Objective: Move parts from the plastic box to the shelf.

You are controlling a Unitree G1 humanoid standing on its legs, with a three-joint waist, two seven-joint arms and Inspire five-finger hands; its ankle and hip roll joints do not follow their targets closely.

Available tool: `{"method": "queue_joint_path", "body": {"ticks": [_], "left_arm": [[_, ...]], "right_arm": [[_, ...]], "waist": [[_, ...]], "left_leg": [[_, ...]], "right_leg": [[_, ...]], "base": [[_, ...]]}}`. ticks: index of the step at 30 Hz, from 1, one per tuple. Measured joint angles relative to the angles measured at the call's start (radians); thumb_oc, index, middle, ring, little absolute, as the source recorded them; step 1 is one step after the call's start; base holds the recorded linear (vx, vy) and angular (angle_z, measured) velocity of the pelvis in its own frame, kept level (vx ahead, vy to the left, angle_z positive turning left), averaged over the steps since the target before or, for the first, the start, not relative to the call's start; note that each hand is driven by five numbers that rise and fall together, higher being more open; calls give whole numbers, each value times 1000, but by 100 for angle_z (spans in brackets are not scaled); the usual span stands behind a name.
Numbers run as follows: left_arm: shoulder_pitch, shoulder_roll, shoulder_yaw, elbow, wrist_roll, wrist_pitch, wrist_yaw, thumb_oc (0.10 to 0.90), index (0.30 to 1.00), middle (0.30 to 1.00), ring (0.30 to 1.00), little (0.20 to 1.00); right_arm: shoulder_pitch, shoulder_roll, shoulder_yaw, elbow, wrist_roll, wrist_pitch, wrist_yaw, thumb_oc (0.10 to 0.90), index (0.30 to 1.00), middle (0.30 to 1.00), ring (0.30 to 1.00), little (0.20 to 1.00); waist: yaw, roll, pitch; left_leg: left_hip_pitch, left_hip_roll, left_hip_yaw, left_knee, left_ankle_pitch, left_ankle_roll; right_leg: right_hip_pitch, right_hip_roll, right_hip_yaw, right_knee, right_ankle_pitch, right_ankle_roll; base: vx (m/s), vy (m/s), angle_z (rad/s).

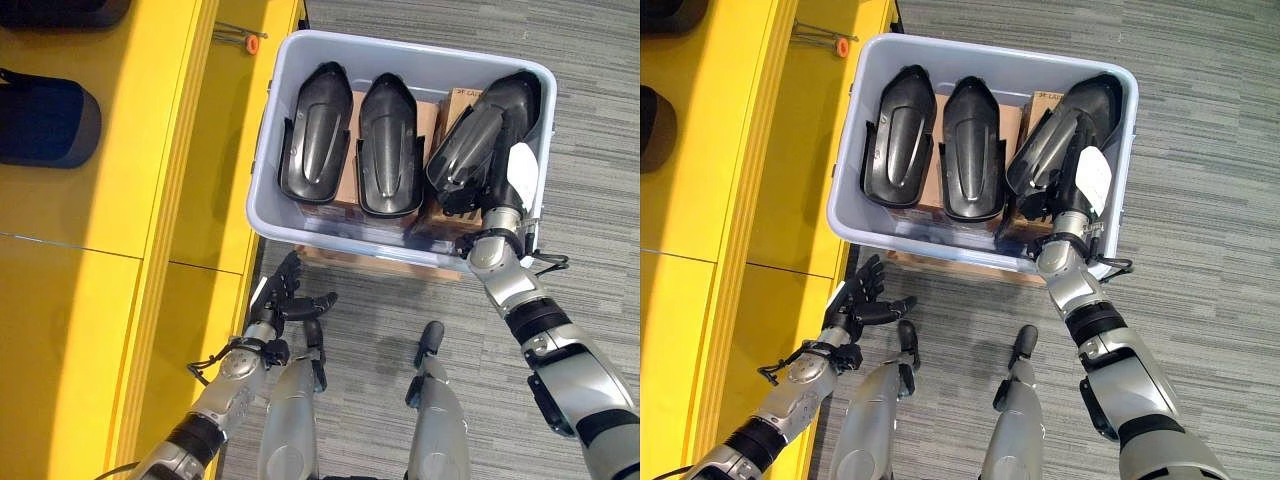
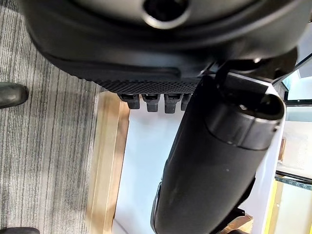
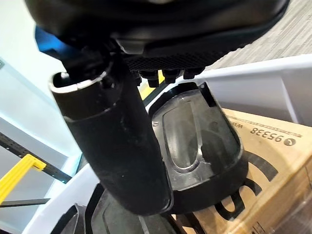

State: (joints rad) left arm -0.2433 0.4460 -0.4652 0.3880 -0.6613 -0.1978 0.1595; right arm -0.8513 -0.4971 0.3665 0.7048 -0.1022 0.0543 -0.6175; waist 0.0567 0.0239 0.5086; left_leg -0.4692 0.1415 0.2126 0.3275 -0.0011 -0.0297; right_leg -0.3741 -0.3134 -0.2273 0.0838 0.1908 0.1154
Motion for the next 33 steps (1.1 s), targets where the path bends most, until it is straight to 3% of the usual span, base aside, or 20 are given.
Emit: {"method": "queue_joint_path", "body": {"ticks": [8,17,33], "left_arm": [[4,-1,3,0,0,0,-13,900,1000,1000,1000,1000],[13,-1,8,0,1,1,-16,900,1000,1000,1000,1000],[17,-2,21,0,1,3,-11,900,1000,1000,1000,1000]], "right_arm": [[37,-69,-76,-81,-38,15,-2,900,1000,1000,1000,1000],[103,-81,-90,-224,-82,16,15,900,1000,1000,1000,1000],[135,-1,-82,-316,-90,-6,33,900,1000,1000,1000,1000]], "waist": [[-2,-1,0],[-5,-8,5],[-4,-19,11]], "left_leg": [[1,0,-1,0,0,1],[2,1,0,2,-1,1],[-1,12,3,22,-14,0]], "right_leg": [[1,1,0,1,0,0],[1,2,1,4,0,0],[2,3,4,7,0,-1]], "base": [[0,0,0],[0,0,0],[1,1,-1]]}}
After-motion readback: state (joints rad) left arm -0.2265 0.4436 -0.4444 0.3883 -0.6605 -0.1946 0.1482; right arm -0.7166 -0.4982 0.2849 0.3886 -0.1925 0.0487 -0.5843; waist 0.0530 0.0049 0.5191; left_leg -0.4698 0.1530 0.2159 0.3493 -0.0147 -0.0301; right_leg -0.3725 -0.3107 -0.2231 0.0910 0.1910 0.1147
